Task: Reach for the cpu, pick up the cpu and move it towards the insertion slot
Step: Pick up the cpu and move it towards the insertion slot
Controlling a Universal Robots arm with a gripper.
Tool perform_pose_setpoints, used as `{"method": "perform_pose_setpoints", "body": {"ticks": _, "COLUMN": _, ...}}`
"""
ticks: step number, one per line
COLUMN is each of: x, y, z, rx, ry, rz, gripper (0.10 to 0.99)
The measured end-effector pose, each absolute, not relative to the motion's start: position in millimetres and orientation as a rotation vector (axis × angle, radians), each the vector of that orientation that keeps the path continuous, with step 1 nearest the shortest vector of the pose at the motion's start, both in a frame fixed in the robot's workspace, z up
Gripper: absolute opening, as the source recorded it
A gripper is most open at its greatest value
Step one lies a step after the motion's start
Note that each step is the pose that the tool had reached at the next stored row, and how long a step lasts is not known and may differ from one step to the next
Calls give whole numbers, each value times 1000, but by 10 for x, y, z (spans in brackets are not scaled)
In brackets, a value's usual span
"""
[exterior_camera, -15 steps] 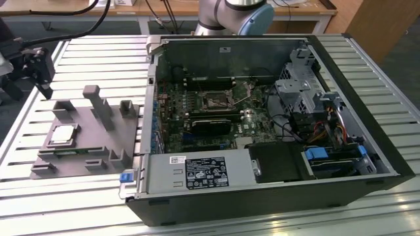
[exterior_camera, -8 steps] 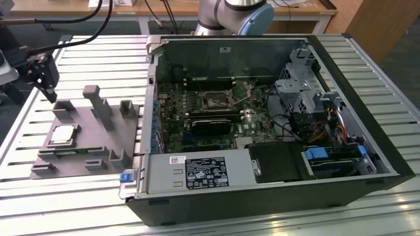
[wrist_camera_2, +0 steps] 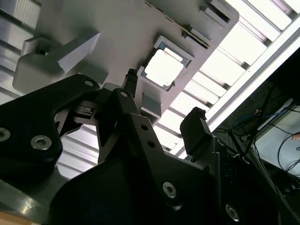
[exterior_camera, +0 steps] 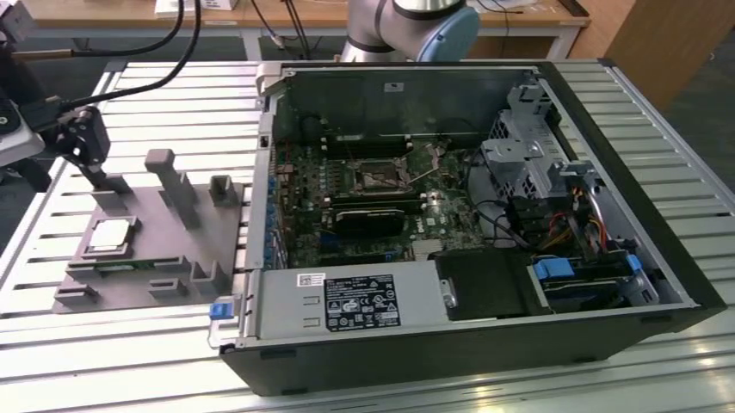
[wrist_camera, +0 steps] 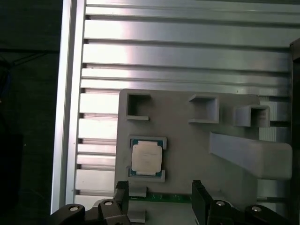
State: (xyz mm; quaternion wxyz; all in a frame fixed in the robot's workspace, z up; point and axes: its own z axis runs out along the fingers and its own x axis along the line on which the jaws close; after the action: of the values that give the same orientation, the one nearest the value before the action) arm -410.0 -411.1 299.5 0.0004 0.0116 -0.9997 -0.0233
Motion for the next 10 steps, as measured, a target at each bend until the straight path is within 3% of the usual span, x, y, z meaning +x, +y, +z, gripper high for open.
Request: {"method": "perform_pose_setpoints", "body": {"ticks": 10, "x": -4100, "y": -4114, "z": 2813, "rx": 36, "ry": -3140, "rz": -73, "gripper": 647}}
